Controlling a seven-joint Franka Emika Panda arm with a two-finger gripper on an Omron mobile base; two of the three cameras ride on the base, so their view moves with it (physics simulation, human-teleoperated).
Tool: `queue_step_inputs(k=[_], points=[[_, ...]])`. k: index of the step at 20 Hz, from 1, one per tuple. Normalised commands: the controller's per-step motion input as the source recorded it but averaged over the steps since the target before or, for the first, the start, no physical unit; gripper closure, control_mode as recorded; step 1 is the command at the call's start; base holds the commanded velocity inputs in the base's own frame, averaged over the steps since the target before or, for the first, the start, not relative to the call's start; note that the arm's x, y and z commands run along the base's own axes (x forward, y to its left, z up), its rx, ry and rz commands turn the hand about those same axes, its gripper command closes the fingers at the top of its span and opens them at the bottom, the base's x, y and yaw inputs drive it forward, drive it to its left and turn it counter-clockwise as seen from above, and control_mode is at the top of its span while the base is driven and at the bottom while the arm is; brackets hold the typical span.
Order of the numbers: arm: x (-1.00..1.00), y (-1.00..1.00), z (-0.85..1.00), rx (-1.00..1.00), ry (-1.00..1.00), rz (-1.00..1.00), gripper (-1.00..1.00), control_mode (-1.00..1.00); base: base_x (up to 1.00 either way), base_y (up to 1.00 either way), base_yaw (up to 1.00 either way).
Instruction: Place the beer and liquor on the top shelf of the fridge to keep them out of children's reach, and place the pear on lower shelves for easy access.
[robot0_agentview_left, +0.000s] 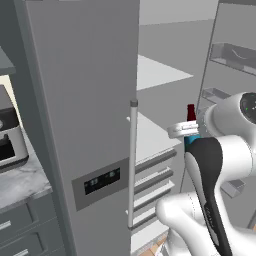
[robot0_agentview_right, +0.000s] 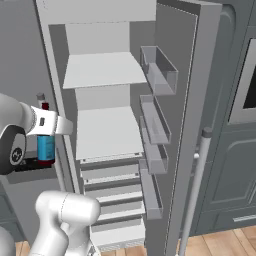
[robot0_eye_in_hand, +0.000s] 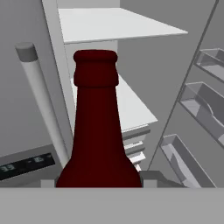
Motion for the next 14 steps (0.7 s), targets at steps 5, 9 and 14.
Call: queue_step_inputs(k=[5,9,14], points=[[0.0,0.0,0.0,0.0,0.0,0.0,1.0,1.0,0.67,-0.15,0.1],[0.0,0.0,0.0,0.0,0.0,0.0,1.0,1.0,0.49,-0.24,0.15],[0.0,0.0,0.0,0.0,0.0,0.0,1.0,1.0,0.4,-0.23,0.19]])
